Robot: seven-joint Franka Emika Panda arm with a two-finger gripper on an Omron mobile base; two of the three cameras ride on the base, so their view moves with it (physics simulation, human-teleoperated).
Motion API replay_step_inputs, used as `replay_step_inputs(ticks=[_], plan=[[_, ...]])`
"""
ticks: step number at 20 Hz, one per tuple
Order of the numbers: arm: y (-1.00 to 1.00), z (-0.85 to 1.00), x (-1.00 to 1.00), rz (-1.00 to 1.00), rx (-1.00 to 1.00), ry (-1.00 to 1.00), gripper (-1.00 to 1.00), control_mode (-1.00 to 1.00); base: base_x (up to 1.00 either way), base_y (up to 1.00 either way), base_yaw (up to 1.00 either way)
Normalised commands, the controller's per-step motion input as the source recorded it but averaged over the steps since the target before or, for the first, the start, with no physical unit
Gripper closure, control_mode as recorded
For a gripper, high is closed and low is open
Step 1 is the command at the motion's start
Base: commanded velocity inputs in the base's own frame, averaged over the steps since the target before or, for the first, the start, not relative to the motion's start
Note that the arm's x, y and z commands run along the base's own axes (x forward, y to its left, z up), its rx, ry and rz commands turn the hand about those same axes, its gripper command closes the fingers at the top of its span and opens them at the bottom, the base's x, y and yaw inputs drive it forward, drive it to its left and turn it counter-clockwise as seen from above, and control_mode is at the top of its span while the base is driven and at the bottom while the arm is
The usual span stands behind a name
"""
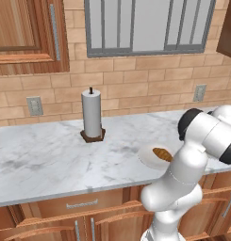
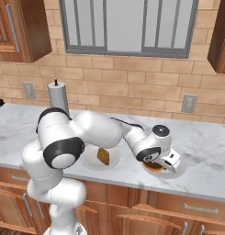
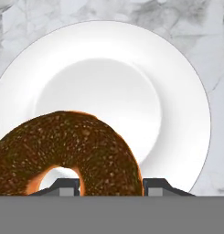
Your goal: Place the pastries on the plates.
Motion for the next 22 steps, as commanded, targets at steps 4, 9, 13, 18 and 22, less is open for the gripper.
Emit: replay_step_inputs(ticks=[4,9,13,18,22], plan=[[-0.10,0.01,0.00,0.00,0.00,0.00,1.00,-1.00,0.00,0.00,0.00],[-0.20,0.18,0.01,0.00,0.00,0.00,1.00,-1.00,0.00,0.00,0.00],[-0.10,0.06,0.18,0.00,0.00,0.00,1.00,-1.00,0.00,0.00,0.00],[-0.01,-0.02,0.09,0.00,0.00,0.00,1.00,-1.00,0.00,0.00,0.00],[-0.01,-0.16,0.08,0.00,0.00,0.00,1.00,-1.00,0.00,0.00,0.00]])
